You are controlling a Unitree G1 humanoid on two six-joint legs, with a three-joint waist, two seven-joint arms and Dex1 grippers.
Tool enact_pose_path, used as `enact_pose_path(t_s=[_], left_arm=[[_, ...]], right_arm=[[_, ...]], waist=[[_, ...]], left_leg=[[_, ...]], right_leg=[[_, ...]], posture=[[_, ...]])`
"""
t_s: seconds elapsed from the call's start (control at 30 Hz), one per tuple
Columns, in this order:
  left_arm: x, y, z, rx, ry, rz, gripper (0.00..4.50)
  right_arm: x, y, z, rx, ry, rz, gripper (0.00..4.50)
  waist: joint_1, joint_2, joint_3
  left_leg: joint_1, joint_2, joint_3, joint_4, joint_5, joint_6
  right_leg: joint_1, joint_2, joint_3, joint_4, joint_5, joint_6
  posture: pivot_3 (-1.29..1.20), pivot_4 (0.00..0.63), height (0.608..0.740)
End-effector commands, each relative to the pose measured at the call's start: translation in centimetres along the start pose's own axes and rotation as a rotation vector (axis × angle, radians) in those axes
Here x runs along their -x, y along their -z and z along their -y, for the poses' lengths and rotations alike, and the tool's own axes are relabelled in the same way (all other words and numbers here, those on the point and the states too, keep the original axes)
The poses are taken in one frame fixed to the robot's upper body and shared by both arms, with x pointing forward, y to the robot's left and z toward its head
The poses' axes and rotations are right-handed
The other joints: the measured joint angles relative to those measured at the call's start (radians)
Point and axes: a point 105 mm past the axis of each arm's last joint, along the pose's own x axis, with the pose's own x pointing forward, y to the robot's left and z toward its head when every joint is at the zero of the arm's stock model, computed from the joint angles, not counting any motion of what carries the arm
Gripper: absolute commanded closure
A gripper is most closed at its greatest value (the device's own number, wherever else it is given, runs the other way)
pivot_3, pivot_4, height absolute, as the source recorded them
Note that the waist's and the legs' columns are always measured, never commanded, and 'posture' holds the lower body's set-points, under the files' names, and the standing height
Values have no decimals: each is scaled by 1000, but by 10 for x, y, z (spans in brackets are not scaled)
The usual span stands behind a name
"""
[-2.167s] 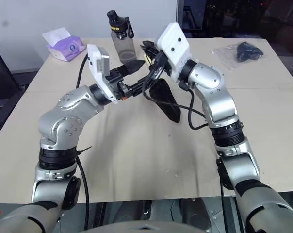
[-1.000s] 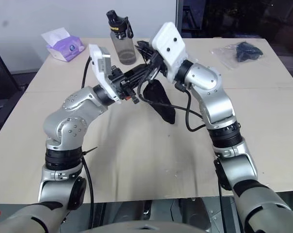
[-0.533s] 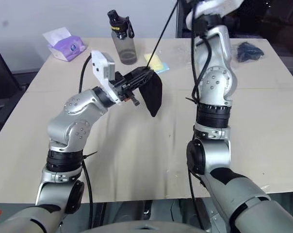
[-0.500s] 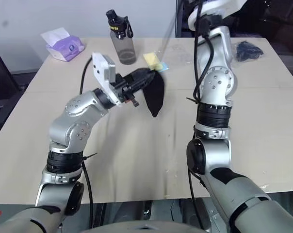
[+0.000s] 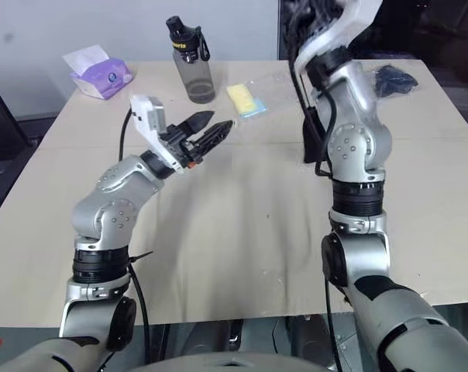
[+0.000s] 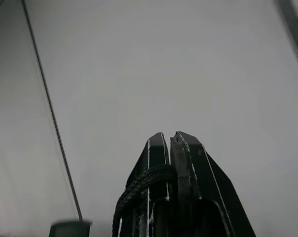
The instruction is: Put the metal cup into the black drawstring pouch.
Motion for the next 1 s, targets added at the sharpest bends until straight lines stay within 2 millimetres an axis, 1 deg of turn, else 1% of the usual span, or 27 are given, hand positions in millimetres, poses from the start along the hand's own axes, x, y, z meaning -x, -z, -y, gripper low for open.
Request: enact_pose_path(t_s=[0.03, 0.07, 0.1, 0.13, 0.2, 0.23, 0.3, 0.37, 0.43, 0.5, 0.6, 0.7, 0.73, 0.8, 0.87, 0.93, 1.0], left_arm=[[18, -9, -10, -65, -55, -8, 1205], [27, -4, -14, -67, -69, -34, 1182], [32, -1, -16, -68, -76, -52, 1182], [42, 6, -18, -62, -89, -82, 1182], [59, 16, -21, -31, -113, -119, 1182], [68, 22, -22, -23, -123, -144, 1182], [86, 34, -22, -20, -142, -199, 1182], [102, 47, -21, -5, -158, -252, 1182], [107, 52, -19, 0, -162, -274, 1182], [110, 57, -16, -7, -171, -283, 1182], [116, 64, -12, -30, -176, -317, 1182], [126, 71, -7, -72, -173, -363, 1182], [129, 73, -5, -88, -172, -376, 1182], [134, 77, -2, -105, -169, -394, 1182], [135, 76, -1, -111, -187, -374, 1182], [137, 79, 1, -133, -182, -381, 1182], [139, 83, 3, -144, -175, -394, 1182]], right_arm=[[12, 11, -14, 105, -97, -86, 4178], [21, 18, -13, 119, -116, -124, 3845], [27, 22, -13, 124, -130, -148, 3661], [37, 27, -8, 153, -123, -187, 3132], [54, 37, 2, 209, -119, -262, 2372], [62, 42, 7, 236, -117, -294, 1908], [84, 50, 19, 242, -120, -358, 1908], [112, 58, 31, 236, -121, -421, 1908], [124, 60, 36, 230, -125, -441, 1908], [160, 69, 47, 229, -140, -523, 1908], [208, 74, 55, 194, -182, -621, 1908], [245, 73, 59, 170, -237, -714, 1908], [256, 72, 63, 166, -234, -738, 1908], [269, 70, 70, 163, -213, -759, 1908], [291, 72, 87, 248, -174, -814, 1908], [308, 74, 94, 254, -161, -846, 1908], [311, 74, 99, 250, -141, -835, 1908]], waist=[[-5, 0, 0], [-7, 0, 0], [-9, 0, 0], [-9, 0, 0], [-10, 0, 0], [-10, 0, 0], [-10, 0, 0], [-8, 0, 0], [-6, 0, 0], [-5, -1, 0], [7, -1, 0], [8, -1, 0], [6, -1, 0], [5, -1, 0], [9, -1, -1], [12, -1, -1], [12, -1, -1]], left_leg=[[0, 0, 0, 0, 0, 0], [0, 0, 0, 0, 0, 0], [0, 0, 0, 0, 0, 0], [0, 0, 0, 0, 0, 0], [-1, 0, 0, 0, 0, 0], [-1, 1, 0, 0, 0, 0], [-1, 1, 0, 0, 0, 0], [0, 1, 0, 0, 0, 0], [0, 2, 0, 0, 0, 0], [0, 2, 1, 0, 0, 0], [4, 2, 0, 1, 0, 0], [4, 2, 4, 1, 0, 0], [4, 2, 5, 1, 0, 0], [5, 3, 6, 1, 0, 0], [6, 4, 6, 1, 0, 0], [6, 3, 6, 2, 0, 0], [6, 3, 6, 2, 0, 0]], right_leg=[[0, 0, 0, 0, 0, 0], [0, 0, 0, 0, 0, 0], [0, 0, 0, 0, 0, 0], [0, 0, 0, -1, 0, 0], [0, 0, 0, -1, 0, 0], [0, -1, 0, -2, 0, 0], [0, -1, 0, -2, 0, 0], [1, -1, 0, -3, 0, 0], [1, -1, 0, -3, -2, -2], [2, -1, 0, -4, -2, -3], [8, -1, 0, -7, -3, -4], [7, -1, 2, -9, -3, -4], [7, -1, 4, -9, -3, -3], [7, -1, 4, -9, -3, -3], [7, 0, 4, -8, -3, -2], [8, 0, 4, -8, -4, -1], [8, 0, 4, -8, -4, -2]], posture=[[0, 150, 740], [0, 150, 740], [0, 150, 740], [0, 150, 740], [0, 150, 740], [0, 150, 740], [0, 150, 740], [0, 150, 740], [0, 150, 740], [0, 150, 740], [0, 150, 740], [0, 150, 740], [0, 150, 740], [0, 150, 740], [0, 150, 740], [0, 150, 740], [0, 150, 740]])
